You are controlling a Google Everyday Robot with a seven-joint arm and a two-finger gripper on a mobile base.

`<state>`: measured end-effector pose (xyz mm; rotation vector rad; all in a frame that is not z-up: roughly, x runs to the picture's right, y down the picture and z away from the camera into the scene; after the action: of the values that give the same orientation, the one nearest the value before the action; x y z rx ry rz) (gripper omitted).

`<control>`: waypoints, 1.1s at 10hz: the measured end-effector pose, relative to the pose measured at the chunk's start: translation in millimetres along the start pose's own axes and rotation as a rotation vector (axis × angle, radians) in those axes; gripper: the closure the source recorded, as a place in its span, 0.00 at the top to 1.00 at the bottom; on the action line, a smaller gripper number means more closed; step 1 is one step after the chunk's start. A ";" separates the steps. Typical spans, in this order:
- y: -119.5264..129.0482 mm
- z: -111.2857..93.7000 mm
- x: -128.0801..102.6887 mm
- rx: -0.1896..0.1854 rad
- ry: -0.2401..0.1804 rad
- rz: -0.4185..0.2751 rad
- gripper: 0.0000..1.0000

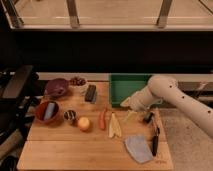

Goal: Place sponge in tray

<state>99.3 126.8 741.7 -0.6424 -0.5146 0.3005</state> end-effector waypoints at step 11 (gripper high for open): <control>5.5 42.9 -26.2 0.015 -0.091 0.034 0.65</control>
<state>53.6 141.1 758.0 -0.6258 -0.5885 0.3661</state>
